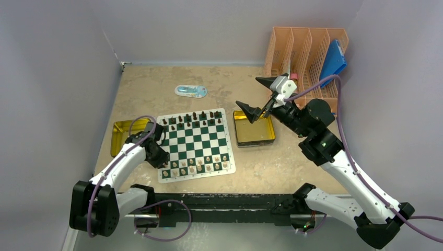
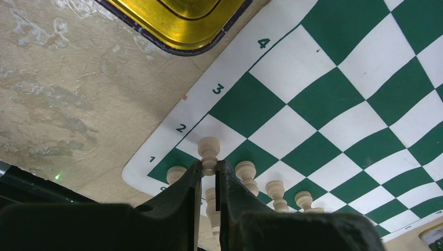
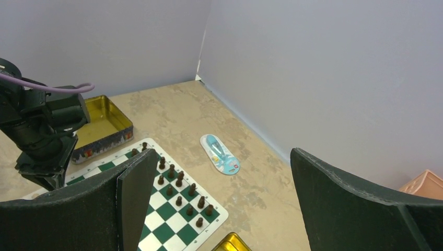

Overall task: Set up the chess pieces on the board
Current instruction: Place the chess piece on the chessboard, then reset both arms

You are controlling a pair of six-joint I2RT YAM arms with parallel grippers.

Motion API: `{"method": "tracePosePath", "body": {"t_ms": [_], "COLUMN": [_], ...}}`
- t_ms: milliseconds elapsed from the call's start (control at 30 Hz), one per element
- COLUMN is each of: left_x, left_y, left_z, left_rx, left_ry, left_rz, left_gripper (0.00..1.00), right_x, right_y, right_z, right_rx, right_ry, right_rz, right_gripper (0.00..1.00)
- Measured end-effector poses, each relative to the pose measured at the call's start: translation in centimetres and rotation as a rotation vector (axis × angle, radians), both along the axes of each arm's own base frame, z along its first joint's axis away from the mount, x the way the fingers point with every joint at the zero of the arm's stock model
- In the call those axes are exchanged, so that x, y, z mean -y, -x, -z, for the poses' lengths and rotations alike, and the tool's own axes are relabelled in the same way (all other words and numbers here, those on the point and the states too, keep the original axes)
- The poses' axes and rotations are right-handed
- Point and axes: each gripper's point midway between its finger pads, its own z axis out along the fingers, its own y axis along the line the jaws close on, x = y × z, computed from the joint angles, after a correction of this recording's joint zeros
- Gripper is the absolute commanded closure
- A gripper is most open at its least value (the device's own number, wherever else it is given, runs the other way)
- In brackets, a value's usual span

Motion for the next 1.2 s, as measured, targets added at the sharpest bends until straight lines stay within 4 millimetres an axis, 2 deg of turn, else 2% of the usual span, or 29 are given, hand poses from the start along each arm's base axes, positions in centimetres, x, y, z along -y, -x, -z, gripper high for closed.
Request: {"method": "tracePosePath", "body": {"t_ms": [67,333,467,533,633,800,933,1033,1200], "left_x": [0.0,0.0,0.2,0.4,0.7,1.2,2.6,4.5,7.3], "left_y": [0.0,0.2,-0.8,-2.2,-4.9,-8.2,-9.8,-10.4,-8.7], "left_z": [0.0,0.0,-1.7,-3.4,-7.0,-12.8,-17.4,-20.9,-24.4], "left_rx": [0.0,-0.008,-0.002,0.036,0.134,0.274,0.392,0.525,0.661], "left_ry": [0.002,0.001,0.001,0.006,0.009,0.0,0.034,0.102,0.234], "left_rz": [-0.005,-0.006,-0.005,0.005,0.028,0.119,0.265,0.399,0.566], "left_gripper": [0.8,0.66,0.59,0.47,0.41,0.38,0.36,0.35,0.34], "right_x": [0.1,0.5,0.8,1.1,1.6,2.7,3.2,3.4,4.1], "right_y": [0.0,0.5,0.6,0.6,0.5,0.4,0.8,1.0,0.4], "right_z": [-0.1,-0.7,-0.8,-0.5,0.2,1.8,3.1,4.0,6.4], "right_rx": [0.002,0.013,-0.016,-0.06,-0.157,-0.317,-0.441,-0.534,-0.676], "right_ry": [-0.003,-0.017,-0.045,-0.069,-0.117,-0.187,-0.241,-0.289,-0.378], "right_rz": [0.006,0.008,0.02,0.032,0.062,0.136,0.165,0.19,0.283], "right_gripper": [0.01,0.01,0.01,0.01,0.01,0.01,0.01,0.01,0.01]}}
